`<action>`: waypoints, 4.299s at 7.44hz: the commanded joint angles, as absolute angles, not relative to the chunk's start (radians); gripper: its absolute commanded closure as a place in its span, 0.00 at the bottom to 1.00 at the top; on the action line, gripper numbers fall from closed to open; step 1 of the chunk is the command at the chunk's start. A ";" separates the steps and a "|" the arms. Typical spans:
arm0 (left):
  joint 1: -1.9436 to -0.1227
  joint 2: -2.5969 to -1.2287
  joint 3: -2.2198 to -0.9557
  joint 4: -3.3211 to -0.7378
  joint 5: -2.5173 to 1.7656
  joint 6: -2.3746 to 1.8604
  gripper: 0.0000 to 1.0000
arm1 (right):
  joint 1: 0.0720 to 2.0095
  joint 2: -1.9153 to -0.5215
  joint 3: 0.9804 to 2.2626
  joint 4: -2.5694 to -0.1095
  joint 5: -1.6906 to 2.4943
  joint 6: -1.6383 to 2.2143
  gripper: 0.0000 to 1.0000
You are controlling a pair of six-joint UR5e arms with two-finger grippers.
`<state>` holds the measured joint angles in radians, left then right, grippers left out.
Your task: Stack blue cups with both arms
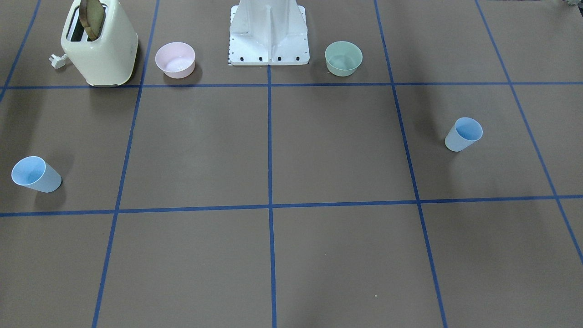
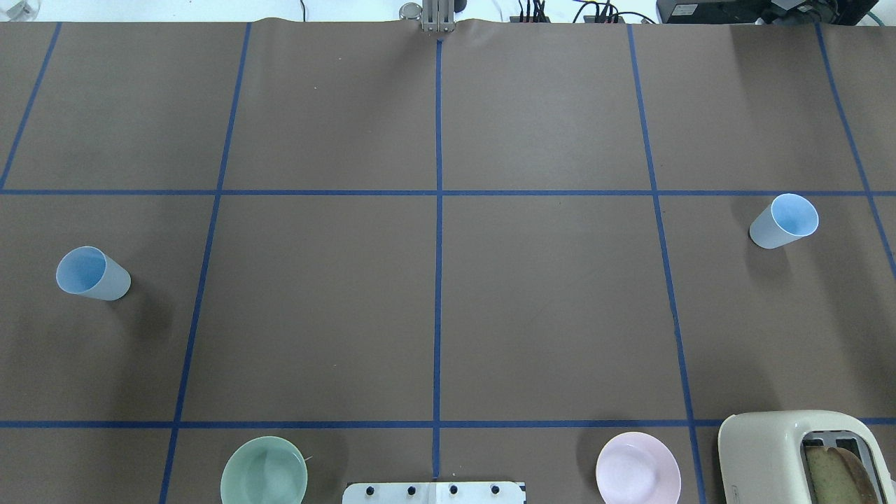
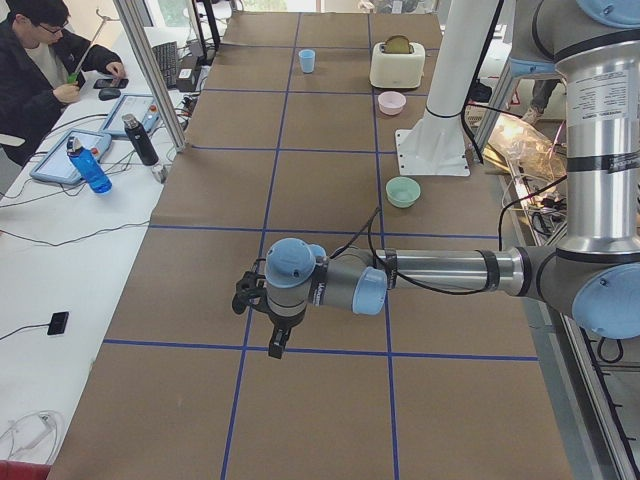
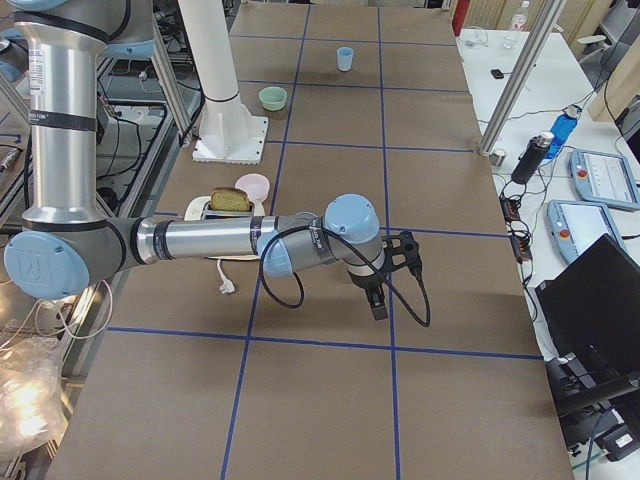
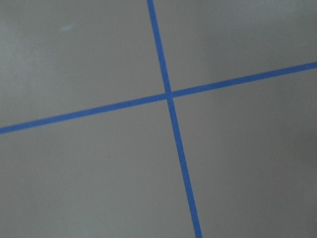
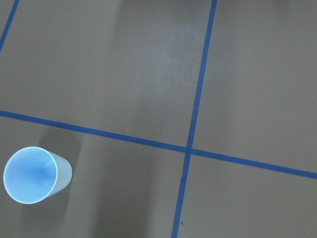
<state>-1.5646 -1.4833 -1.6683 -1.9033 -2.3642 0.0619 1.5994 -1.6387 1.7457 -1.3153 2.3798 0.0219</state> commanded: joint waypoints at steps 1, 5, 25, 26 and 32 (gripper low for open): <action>-1.566 -1.496 -1.669 -2.000 -2.400 0.026 0.02 | 1.589 -1.631 1.744 -1.301 2.382 0.026 0.00; -1.409 -1.490 -1.722 -2.151 -2.381 -0.394 0.02 | 1.569 -1.637 1.744 -1.301 2.379 0.025 0.00; -0.934 -1.875 -1.944 -1.717 -2.168 -0.880 1.00 | 1.568 -1.674 1.743 -1.281 2.373 0.025 0.00; -0.875 -2.008 -1.939 -1.584 -2.131 -0.946 1.00 | 1.568 -1.675 1.743 -1.281 2.373 0.026 0.00; -0.540 -2.416 -1.602 -1.515 -1.847 -1.209 1.00 | 1.568 -1.674 1.740 -1.282 2.370 0.032 0.00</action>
<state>-0.5781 -2.3977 -1.6534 -1.4762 -1.8778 -1.1967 1.5677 -1.6736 1.7407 -1.2822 2.3712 0.0324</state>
